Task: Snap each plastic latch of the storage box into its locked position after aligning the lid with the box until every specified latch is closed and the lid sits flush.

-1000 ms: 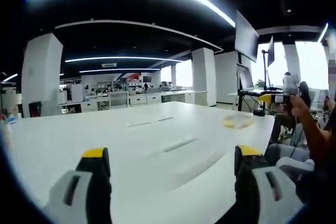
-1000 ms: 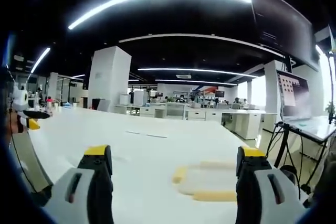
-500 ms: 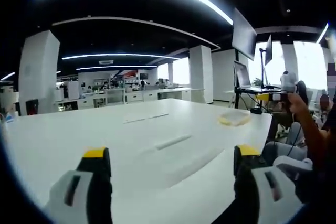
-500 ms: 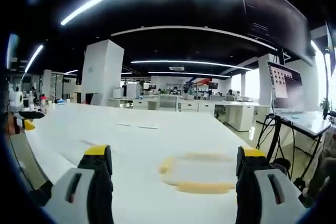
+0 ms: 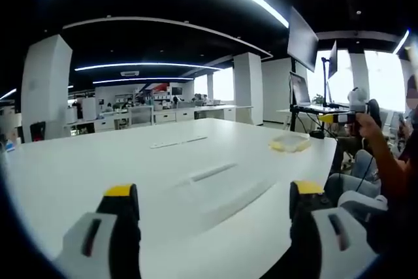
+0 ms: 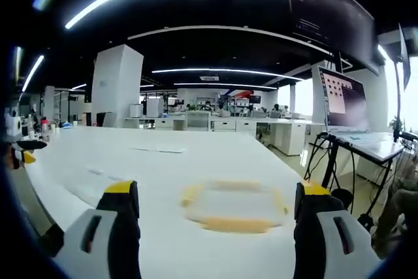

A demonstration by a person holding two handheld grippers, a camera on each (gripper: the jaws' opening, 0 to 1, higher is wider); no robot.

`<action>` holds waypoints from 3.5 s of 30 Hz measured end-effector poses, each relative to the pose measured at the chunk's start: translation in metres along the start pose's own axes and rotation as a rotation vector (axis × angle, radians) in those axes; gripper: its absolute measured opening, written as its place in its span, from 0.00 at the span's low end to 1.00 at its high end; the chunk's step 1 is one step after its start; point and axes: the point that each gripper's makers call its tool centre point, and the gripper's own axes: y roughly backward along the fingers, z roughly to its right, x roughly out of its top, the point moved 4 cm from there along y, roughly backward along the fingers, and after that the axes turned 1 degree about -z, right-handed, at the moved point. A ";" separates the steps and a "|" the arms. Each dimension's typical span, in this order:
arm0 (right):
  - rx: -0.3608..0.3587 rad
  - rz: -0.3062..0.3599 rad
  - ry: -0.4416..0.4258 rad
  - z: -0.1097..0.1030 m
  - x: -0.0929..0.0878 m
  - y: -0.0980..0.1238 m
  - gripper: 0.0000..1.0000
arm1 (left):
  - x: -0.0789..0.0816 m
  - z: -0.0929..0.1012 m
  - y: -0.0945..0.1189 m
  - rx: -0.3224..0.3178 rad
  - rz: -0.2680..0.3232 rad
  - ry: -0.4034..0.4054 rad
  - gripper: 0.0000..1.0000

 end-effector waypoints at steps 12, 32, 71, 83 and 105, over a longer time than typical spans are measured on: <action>-0.053 -0.042 -0.027 0.025 -0.009 0.007 1.00 | -0.005 0.001 -0.002 0.003 -0.040 -0.035 0.95; -0.019 -0.126 -0.037 0.035 -0.025 0.012 1.00 | -0.013 0.015 -0.009 -0.042 -0.084 -0.076 0.95; 0.053 -0.181 0.027 0.010 -0.034 0.008 1.00 | 0.000 0.020 -0.042 -0.128 -0.101 -0.081 0.93; 0.039 -0.183 0.028 0.014 -0.034 0.011 1.00 | 0.011 0.051 -0.071 -0.213 -0.128 -0.107 0.93; 0.062 -0.210 0.032 0.014 -0.040 0.000 1.00 | 0.027 0.100 -0.158 -0.401 -0.236 -0.187 0.92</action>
